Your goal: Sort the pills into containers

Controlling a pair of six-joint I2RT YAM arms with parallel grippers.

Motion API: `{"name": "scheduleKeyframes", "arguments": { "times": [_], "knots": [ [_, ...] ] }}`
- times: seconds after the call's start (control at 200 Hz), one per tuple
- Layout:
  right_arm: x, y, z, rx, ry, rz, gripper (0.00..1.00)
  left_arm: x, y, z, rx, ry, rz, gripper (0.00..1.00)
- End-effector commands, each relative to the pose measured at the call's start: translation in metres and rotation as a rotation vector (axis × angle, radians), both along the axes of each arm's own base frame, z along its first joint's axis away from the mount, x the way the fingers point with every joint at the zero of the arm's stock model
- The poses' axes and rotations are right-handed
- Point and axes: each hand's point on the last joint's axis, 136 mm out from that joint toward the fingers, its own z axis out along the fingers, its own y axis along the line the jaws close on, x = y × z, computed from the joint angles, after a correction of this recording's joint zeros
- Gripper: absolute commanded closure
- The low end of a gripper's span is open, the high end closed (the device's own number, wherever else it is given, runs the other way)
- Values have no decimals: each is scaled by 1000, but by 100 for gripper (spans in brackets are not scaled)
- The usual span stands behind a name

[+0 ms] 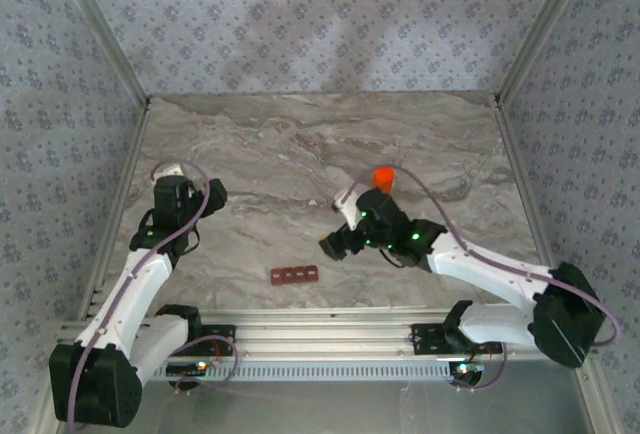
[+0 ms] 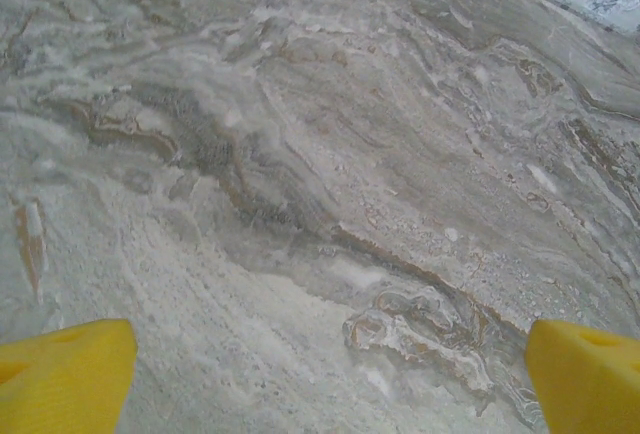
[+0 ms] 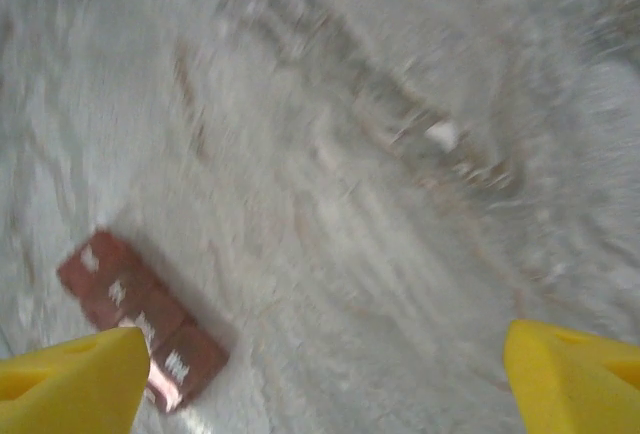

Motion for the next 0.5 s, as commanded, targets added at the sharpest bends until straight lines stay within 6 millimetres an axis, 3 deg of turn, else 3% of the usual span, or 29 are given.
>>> {"name": "scheduleKeyframes", "arguments": {
  "times": [0.0,0.195,0.5],
  "knots": [
    [-13,12,-14,-112,-42,122,8,4,-2,3,-69,-30,36,1],
    [-41,32,-45,-186,-38,282,9,14,-14,0,-111,-12,-3,1],
    [-52,61,-67,-235,17,398,9,6,-17,5,-86,-6,-51,1]
  ]
}}
